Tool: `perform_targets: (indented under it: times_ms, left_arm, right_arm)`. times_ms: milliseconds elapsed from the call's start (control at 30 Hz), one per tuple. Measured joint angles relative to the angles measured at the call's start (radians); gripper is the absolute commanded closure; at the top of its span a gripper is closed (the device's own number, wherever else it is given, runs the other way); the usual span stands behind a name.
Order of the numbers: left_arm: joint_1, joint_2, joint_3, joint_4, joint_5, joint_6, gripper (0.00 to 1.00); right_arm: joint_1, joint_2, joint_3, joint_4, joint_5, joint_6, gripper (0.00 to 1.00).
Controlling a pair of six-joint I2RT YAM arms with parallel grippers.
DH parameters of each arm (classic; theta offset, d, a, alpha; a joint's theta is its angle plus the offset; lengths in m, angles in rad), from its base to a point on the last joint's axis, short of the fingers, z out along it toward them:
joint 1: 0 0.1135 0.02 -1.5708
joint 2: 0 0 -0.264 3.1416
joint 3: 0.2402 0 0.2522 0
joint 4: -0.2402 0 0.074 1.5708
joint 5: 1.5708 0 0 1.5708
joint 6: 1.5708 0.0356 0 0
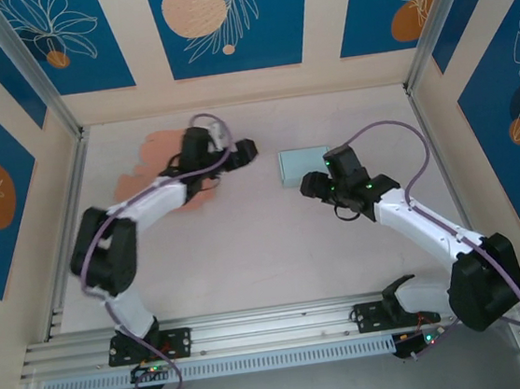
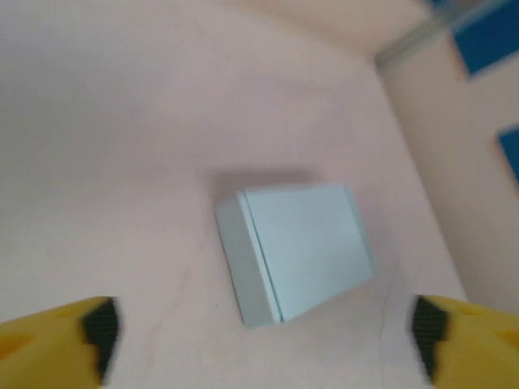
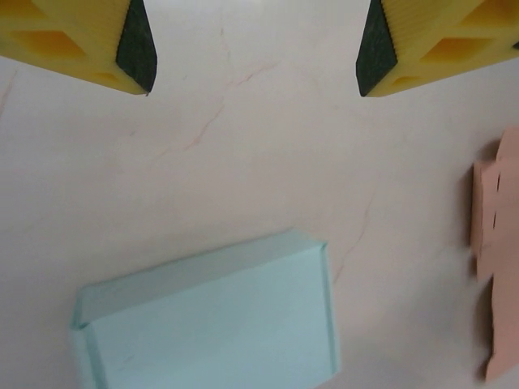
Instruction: Fold the paper box
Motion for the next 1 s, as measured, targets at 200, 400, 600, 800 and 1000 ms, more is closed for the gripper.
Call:
perform_targets:
  times_ms: [200, 400, 600, 800, 1000]
  left_arm:
    - [0.209, -0.317, -0.294, 0.027, -0.101, -0.008, 0.0]
    - [0.347, -0.541, -0.489, -0.077, -0.248, 0.022, 0.0]
    - [0.408, -0.667, -0.55, -0.105, -0.346, 0.066, 0.0]
    - [0.426, -0.677, -0.578, -0.111, -0.368, 0.096, 0.0]
    - [0.443, -0.677, -0.581, -0.111, -0.367, 0.112, 0.0]
  right_arm:
    - [0.213, 0.191, 0.196, -0.049, 0.055, -0.001, 0.26]
    - [0.351, 0.59, 0.59, -0.049, 0.058, -0.013, 0.23]
    - [0.382, 0.928, 0.907, -0.055, -0.01, -0.01, 0.23]
    - [0.37, 1.106, 1.097, -0.115, -0.021, 0.01, 0.28]
    - [0.332, 1.168, 1.146, -0.127, -0.029, 0.043, 0.38]
